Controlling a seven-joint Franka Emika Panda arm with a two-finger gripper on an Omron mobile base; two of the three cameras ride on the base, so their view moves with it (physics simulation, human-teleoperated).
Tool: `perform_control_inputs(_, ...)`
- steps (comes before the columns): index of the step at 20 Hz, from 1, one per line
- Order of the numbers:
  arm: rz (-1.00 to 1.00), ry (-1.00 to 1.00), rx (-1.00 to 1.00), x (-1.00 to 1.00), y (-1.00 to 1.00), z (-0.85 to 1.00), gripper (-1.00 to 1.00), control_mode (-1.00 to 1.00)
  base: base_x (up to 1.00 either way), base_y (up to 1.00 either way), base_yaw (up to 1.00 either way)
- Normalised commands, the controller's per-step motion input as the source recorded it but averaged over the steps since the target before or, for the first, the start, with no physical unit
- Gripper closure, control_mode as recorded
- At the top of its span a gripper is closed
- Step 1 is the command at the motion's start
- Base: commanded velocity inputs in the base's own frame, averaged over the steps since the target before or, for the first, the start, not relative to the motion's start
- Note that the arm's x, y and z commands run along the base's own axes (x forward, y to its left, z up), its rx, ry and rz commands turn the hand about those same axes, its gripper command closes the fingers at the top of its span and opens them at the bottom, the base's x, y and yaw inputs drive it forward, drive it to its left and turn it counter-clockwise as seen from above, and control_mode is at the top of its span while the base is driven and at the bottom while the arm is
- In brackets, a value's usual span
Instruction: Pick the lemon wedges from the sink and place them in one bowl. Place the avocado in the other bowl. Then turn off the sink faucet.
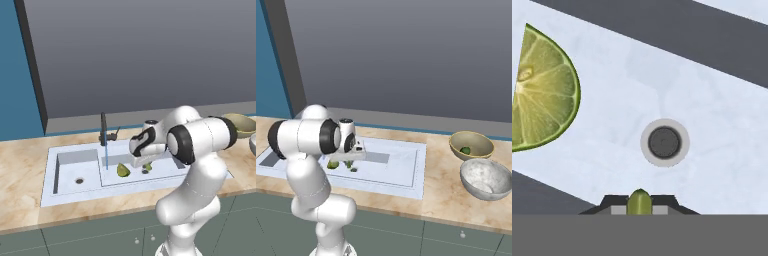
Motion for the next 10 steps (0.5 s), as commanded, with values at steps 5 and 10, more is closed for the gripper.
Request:
perform_control_inputs(5, 0.0, 0.0, 0.0, 0.0, -0.02, 0.36, 1.0, -1.0, 0.0, 0.0, 0.0)
perform_control_inputs(10, 0.0, 0.0, 0.0, 0.0, -0.13, 0.29, 1.0, -1.0, 0.0, 0.0, 0.0)
